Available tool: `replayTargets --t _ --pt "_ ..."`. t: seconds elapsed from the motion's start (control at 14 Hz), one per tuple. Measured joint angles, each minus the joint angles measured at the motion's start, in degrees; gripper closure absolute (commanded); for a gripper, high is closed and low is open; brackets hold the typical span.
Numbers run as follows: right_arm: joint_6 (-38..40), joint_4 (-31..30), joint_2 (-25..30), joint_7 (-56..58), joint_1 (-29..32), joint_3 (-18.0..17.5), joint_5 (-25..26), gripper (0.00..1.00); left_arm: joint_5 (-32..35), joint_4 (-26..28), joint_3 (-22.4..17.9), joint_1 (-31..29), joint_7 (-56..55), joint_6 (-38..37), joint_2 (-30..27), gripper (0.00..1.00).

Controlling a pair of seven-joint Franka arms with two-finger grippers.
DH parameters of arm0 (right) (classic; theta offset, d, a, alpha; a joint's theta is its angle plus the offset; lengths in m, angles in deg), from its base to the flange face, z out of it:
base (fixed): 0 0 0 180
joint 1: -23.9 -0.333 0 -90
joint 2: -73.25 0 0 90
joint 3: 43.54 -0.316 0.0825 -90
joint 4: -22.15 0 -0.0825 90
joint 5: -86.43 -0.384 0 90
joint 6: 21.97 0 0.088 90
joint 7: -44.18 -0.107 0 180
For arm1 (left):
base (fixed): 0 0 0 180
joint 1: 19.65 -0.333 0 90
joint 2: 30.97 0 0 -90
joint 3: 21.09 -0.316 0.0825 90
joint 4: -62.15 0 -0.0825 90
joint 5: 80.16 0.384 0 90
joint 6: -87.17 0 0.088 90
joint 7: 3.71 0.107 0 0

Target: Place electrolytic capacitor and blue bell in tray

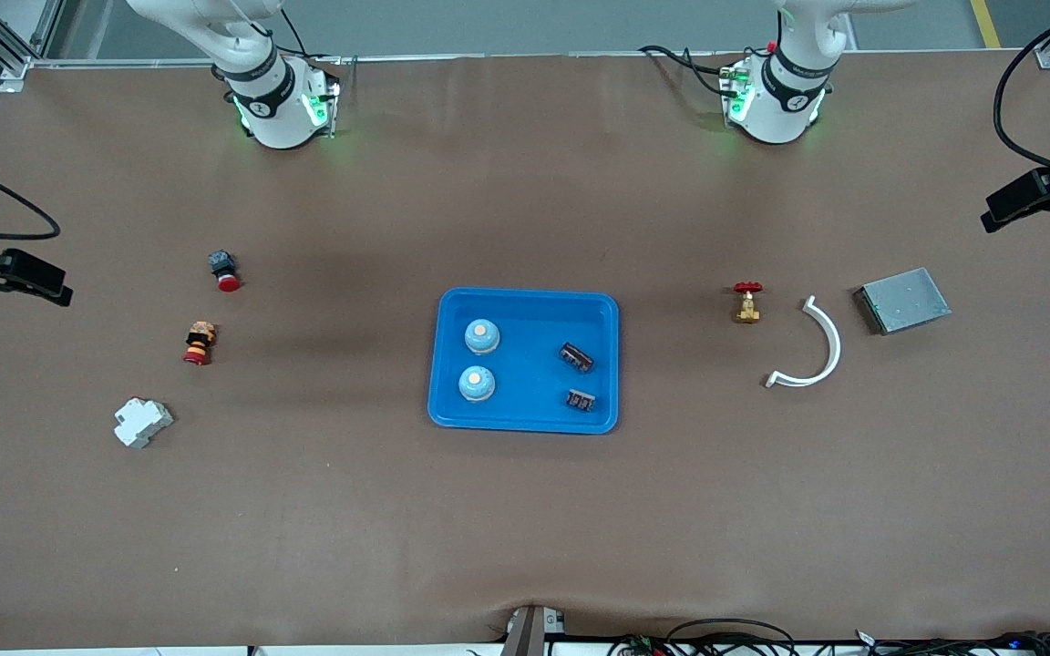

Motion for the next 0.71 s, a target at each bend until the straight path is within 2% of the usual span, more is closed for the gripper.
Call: replayTargets --t 0.57,0.71 --pt "2.2 -0.6 2.8 0.0 1.3 0.0 -0.1 0.00 0.0 4.9 -0.6 -0.2 3.5 2.3 -4.1 0.00" --pt "1.9 -0.9 2.8 0.0 1.3 0.0 -1.7 0.00 0.0 4.9 -0.6 -0.2 3.6 2.8 -4.1 0.00"
